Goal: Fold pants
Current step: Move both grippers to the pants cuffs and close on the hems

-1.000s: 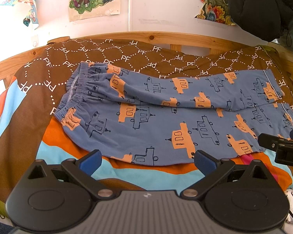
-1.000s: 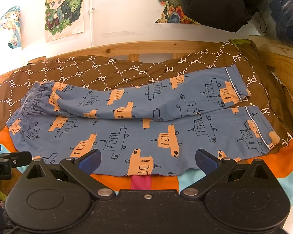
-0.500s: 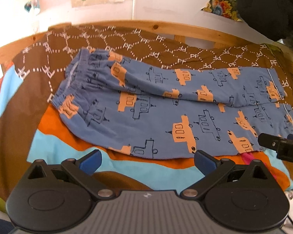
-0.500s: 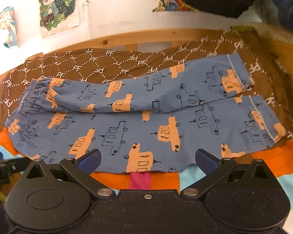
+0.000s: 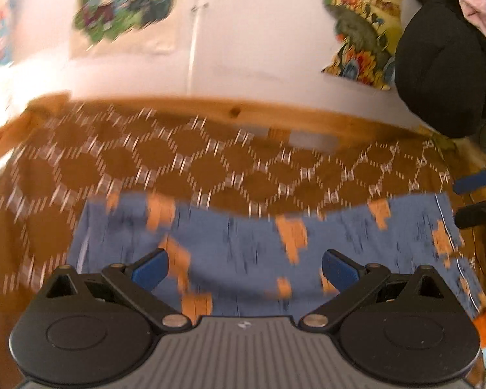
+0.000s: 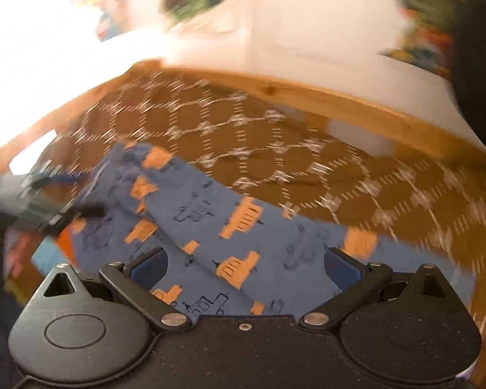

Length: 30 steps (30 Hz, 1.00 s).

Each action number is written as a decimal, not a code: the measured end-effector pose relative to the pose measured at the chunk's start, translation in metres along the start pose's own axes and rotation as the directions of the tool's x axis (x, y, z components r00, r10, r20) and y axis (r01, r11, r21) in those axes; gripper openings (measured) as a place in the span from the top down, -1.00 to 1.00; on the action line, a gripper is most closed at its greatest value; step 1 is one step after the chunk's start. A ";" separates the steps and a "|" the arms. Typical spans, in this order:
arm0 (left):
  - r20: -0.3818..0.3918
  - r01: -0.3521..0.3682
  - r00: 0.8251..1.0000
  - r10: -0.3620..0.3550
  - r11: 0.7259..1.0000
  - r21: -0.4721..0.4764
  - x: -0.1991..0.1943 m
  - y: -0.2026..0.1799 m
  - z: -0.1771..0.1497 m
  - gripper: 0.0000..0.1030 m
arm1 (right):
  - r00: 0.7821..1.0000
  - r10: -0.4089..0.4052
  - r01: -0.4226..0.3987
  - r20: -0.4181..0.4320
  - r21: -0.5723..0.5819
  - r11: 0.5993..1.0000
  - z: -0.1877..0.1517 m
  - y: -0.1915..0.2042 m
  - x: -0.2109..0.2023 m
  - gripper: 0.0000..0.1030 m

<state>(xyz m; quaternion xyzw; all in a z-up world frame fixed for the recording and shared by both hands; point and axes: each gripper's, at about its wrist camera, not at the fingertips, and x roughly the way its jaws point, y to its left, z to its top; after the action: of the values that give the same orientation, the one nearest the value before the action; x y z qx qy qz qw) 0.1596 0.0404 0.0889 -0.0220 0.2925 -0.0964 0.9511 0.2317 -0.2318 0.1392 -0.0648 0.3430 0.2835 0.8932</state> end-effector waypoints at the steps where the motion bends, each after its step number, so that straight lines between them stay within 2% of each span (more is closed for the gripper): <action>1: -0.005 0.009 1.000 -0.009 1.000 0.023 0.009 0.001 0.011 -1.00 | 0.999 0.028 -0.029 -0.026 -0.042 0.999 0.015 -0.003 0.007 -0.99; 4: -0.044 0.028 0.999 -0.022 0.991 0.130 0.044 -0.001 0.037 -1.00 | 0.999 0.026 -0.031 -0.034 -0.150 0.988 0.038 -0.009 0.034 -0.99; 7: -0.076 -0.006 0.997 0.023 0.976 0.218 0.083 -0.008 0.050 -1.00 | 1.000 0.020 -0.021 -0.009 -0.248 0.969 0.036 -0.022 0.067 -0.98; 9: -0.110 0.001 0.994 0.024 0.975 0.223 0.110 -0.009 0.056 -1.00 | 0.998 -0.010 -0.007 -0.060 -0.287 0.958 0.033 -0.038 0.095 -0.94; 10: -0.132 0.028 0.991 0.004 0.970 0.242 0.123 -0.009 0.060 -1.00 | 0.996 -0.026 -0.001 -0.088 -0.292 0.956 0.032 -0.049 0.108 -0.82; 12: -0.173 0.066 0.985 -0.007 0.940 0.336 0.151 -0.010 0.065 -1.00 | 0.994 -0.031 0.000 -0.108 -0.277 0.961 0.032 -0.071 0.126 -0.74; 15: -0.218 0.108 0.976 0.001 0.865 0.490 0.181 -0.012 0.063 -0.99 | 0.987 -0.006 -0.034 -0.163 -0.239 0.971 0.028 -0.100 0.152 -0.58; 17: -0.280 0.159 0.960 -0.009 0.842 0.516 0.198 -0.007 0.061 -0.98 | 0.983 -0.001 -0.042 -0.186 -0.226 0.973 0.023 -0.113 0.164 -0.45; 18: -0.318 0.188 0.948 -0.020 0.840 0.508 0.207 -0.005 0.061 -0.95 | 0.981 0.003 -0.046 -0.192 -0.218 0.975 0.021 -0.119 0.168 -0.42; 20: -0.376 0.242 0.925 -0.054 0.848 0.472 0.220 0.000 0.061 -0.92 | 0.982 0.015 -0.053 -0.189 -0.199 0.979 0.018 -0.127 0.175 -0.18; 24: -0.442 0.309 0.891 -0.104 0.853 0.421 0.231 0.005 0.061 -0.90 | 0.979 0.033 -0.070 -0.201 -0.182 0.981 0.016 -0.134 0.186 -0.18; 26: -0.477 0.351 0.870 -0.125 0.836 0.422 0.236 0.003 0.059 -0.82 | 0.974 0.051 -0.095 -0.221 -0.194 0.976 0.015 -0.130 0.189 -0.18; 28: -0.505 0.358 0.857 -0.107 0.827 0.433 0.244 -0.001 0.057 -0.56 | 0.972 0.052 -0.102 -0.231 -0.211 0.972 0.016 -0.125 0.192 -0.16; 29: -0.525 0.358 0.846 -0.091 0.826 0.434 0.249 -0.002 0.055 -0.45 | 0.971 0.049 -0.101 -0.234 -0.212 0.972 0.017 -0.124 0.193 -0.08; 30: -0.544 0.354 0.836 -0.071 0.827 0.436 0.252 -0.004 0.053 -0.14 | 0.970 0.049 -0.101 -0.237 -0.211 0.972 0.018 -0.122 0.196 -0.02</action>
<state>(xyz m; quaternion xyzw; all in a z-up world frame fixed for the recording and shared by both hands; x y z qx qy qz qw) 0.3933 -0.0136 -0.0057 0.2281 0.4895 -0.2835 0.7925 0.4278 -0.2372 0.0164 -0.1830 0.4127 0.3443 0.8232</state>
